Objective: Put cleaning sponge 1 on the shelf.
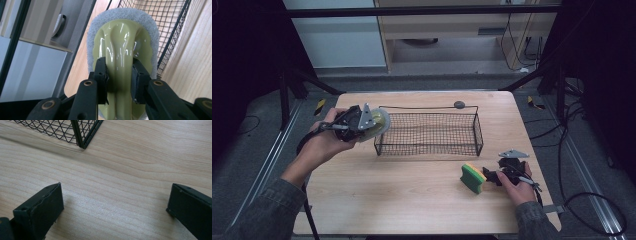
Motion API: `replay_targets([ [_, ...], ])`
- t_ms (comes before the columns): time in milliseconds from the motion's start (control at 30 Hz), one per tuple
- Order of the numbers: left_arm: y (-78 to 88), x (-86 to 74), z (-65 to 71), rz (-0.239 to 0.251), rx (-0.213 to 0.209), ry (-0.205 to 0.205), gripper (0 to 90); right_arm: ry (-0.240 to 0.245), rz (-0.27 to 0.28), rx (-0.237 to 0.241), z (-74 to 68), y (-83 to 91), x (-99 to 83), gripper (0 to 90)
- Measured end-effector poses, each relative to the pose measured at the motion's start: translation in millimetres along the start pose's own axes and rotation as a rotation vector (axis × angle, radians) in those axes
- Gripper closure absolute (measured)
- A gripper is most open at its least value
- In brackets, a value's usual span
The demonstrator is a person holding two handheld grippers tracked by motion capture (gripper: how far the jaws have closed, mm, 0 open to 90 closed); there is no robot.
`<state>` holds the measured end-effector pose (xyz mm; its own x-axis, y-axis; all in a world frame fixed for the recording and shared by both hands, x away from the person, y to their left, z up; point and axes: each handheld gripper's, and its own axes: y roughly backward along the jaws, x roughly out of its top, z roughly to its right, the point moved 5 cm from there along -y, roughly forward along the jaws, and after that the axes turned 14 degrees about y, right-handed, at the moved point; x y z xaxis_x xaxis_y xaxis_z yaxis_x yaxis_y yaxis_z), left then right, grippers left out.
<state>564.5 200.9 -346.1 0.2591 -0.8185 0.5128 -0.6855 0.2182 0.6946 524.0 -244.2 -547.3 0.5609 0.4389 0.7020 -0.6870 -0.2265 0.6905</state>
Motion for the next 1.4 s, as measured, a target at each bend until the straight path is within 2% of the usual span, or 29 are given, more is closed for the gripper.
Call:
replay_targets([
  [100, -5.2, 4.7, -0.6, -0.007, -0.002, -0.022, 70.4, 0.000, 0.000, 0.000, 0.0, 0.0, 0.0, 0.4],
  [233, -11.0, 10.4, 0.0, 0.007, -0.010, -0.032, 70.4, 0.000, 0.000, 0.000, 0.0, 0.0, 0.0, 0.4],
  [300, -13.4, 12.4, 0.8, -0.005, -0.014, -0.052, 70.4, 0.000, 0.000, 0.001, -0.1, 0.0, 0.0, 0.4],
  [700, -22.6, 27.8, 10.0, 0.006, -0.022, -0.085, 70.3, 0.000, 0.000, 0.000, 0.0, 0.0, 0.0, 0.4],
  [967, -33.5, 38.6, 13.2, 0.004, -0.025, -0.120, 70.3, 0.003, 0.000, -0.001, 0.2, 0.0, -0.1, 0.4],
  [1400, -42.4, 45.0, 18.4, 0.011, -0.043, -0.132, 70.3, 0.003, 0.000, -0.001, 0.2, 0.0, -0.1, 0.4],
])
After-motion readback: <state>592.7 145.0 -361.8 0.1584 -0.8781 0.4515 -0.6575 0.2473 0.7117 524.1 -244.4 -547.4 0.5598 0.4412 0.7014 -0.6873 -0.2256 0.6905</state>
